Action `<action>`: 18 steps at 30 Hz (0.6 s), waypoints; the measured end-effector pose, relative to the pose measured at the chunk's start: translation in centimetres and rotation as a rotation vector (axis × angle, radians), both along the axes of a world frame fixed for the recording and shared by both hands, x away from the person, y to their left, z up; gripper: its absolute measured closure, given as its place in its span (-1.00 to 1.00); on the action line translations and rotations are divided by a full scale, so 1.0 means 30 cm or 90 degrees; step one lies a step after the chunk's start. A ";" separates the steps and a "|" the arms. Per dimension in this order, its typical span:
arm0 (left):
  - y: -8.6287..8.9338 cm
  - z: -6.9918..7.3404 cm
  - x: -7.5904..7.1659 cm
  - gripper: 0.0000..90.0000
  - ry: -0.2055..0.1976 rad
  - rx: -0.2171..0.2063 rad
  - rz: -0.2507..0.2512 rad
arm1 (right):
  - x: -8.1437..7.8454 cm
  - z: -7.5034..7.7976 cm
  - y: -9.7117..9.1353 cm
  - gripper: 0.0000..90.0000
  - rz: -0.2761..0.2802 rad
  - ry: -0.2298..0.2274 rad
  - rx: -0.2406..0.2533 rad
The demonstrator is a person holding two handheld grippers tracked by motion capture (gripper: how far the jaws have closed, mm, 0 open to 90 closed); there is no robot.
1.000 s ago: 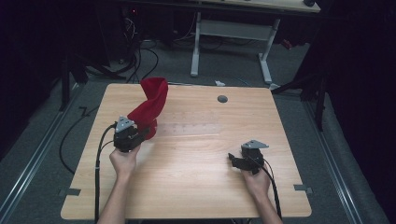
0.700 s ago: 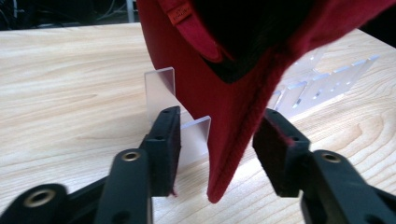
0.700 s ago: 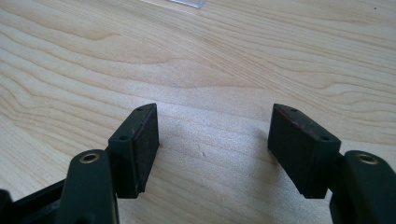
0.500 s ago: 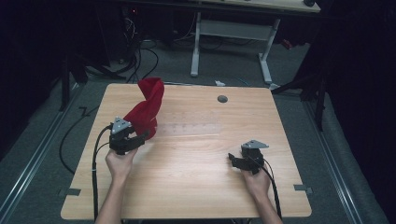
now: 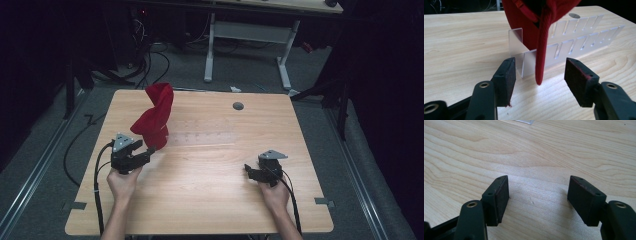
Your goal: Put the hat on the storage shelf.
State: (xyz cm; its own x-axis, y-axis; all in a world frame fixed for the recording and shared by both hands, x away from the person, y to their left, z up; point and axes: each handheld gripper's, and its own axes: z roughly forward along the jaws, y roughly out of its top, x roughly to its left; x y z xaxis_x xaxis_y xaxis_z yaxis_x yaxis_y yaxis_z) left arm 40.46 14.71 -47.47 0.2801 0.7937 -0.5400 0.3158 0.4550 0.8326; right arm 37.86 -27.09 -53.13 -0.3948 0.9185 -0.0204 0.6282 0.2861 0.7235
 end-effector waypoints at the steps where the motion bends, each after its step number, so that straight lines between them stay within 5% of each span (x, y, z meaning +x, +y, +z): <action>1: 0.001 0.000 -0.006 -0.06 -0.001 -0.002 -0.002 | 0.000 0.000 0.000 -0.25 0.000 0.000 0.000; 18: -0.046 -0.043 -0.093 -0.10 0.020 -0.007 -0.040 | 0.000 0.000 0.000 -0.25 0.000 0.000 0.000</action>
State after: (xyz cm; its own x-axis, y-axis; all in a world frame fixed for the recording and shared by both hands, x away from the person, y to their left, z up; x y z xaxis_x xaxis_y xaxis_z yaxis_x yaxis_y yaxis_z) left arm 37.67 13.33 -48.77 0.3123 0.7685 -0.5585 0.3702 0.4429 0.8165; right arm 37.86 -27.08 -53.13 -0.3947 0.9186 -0.0202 0.6284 0.2859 0.7234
